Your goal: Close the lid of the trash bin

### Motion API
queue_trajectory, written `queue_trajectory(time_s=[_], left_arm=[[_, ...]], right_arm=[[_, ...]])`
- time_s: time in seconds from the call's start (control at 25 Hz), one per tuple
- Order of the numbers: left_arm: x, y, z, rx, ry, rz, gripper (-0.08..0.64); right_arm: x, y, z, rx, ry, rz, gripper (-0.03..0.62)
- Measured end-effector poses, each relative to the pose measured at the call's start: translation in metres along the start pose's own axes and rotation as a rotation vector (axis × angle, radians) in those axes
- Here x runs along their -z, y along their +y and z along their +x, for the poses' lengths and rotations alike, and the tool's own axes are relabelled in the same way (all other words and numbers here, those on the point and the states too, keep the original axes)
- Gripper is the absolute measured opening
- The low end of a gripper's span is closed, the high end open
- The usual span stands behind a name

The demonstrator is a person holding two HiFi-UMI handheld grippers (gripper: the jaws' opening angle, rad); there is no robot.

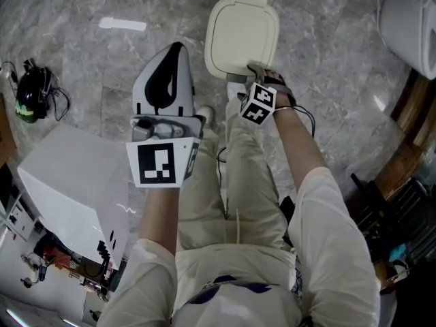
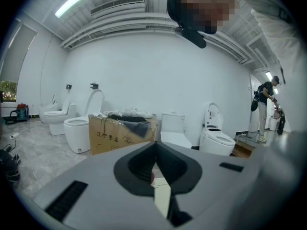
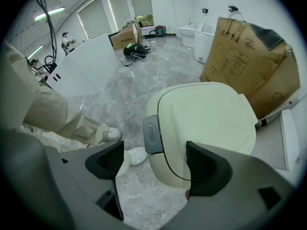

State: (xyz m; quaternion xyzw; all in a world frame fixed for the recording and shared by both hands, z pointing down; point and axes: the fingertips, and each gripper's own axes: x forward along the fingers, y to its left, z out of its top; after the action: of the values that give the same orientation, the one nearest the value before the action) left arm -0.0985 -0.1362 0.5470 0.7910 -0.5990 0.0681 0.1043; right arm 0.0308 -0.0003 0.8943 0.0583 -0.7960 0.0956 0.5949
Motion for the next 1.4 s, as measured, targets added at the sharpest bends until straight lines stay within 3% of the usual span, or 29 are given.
queue_trajectory(time_s=[0.28, 0.48, 0.68, 1.0, 1.28, 1.4], left_arm=[[0.006, -0.002, -0.001, 0.004, 0.013, -0.001, 0.0], [-0.009, -0.002, -0.005, 0.02, -0.004, 0.012, 0.0], [-0.034, 0.004, -0.011, 0.036, -0.03, 0.034, 0.0], [-0.113, 0.0, -0.04, 0.097, -0.103, 0.096, 0.0], [-0.201, 0.003, -0.092, 0.125, -0.172, 0.133, 0.0], [-0.231, -0.002, -0.118, 0.128, -0.199, 0.122, 0.0]], right_arm=[[0.0, 0.0, 0.0, 0.008, -0.022, -0.006, 0.414], [0.001, 0.004, -0.004, -0.036, 0.014, 0.006, 0.414], [-0.01, -0.006, -0.018, -0.117, 0.082, 0.131, 0.396], [-0.062, -0.043, -0.109, 0.074, -0.1, 0.361, 0.345], [-0.102, -0.048, -0.246, 0.246, -0.32, 0.666, 0.322], [-0.117, -0.04, -0.308, 0.334, -0.417, 0.741, 0.318]])
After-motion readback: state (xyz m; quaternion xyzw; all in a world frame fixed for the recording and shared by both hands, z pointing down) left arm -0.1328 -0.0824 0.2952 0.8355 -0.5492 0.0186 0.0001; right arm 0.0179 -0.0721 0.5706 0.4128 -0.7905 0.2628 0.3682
